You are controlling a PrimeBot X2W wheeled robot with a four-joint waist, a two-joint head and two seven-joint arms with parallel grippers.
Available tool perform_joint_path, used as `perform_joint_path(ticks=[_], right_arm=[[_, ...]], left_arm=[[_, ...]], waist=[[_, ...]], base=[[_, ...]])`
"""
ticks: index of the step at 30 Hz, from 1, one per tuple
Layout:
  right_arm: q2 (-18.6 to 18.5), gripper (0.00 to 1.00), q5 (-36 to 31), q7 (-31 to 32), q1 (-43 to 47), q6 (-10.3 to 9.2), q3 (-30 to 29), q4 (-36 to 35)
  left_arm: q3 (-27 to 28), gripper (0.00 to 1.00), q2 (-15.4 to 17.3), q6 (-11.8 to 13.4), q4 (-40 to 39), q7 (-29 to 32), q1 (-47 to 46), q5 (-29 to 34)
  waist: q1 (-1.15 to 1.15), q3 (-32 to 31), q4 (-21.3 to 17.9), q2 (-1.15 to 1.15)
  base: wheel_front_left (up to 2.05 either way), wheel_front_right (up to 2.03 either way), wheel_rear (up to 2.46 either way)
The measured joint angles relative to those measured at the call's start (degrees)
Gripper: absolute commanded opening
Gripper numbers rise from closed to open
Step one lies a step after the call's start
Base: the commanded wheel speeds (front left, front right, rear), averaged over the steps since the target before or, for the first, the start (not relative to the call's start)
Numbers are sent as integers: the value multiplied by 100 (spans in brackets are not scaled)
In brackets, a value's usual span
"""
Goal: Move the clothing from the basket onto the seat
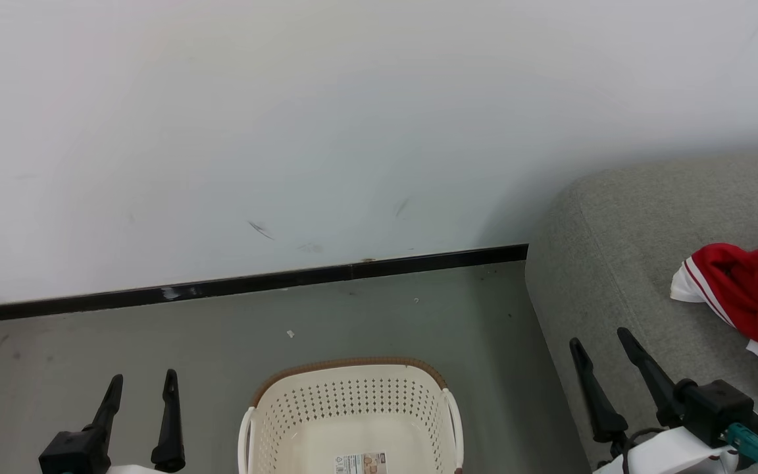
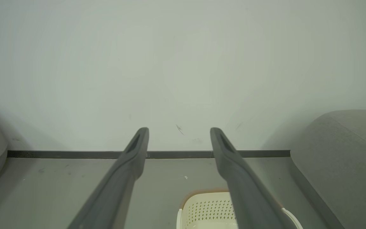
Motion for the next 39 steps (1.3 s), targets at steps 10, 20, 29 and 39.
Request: perform_joint_path(ticks=[10,20,29,39], right_arm=[[2,100,46,0,109,0,20,-38],[2,100,102,0,113,0,26,-76],[3,100,146,0,124,0,26,-155],[65,0,161,18,335,0,69,176]], left_arm=[[21,100,23,0,-12,0,1,51],[51,100,100,0,-36,0,66,101],[68,100,108,5,-42,0,107,101],[-53,0,-209,4,225,12,213,86]], waist=[[0,-2,21,0],[0,12,51,0],[0,31,72,0],[0,39,77,0]], base=[[0,0,0],[0,0,0],[0,0,0],[0,0,0]])
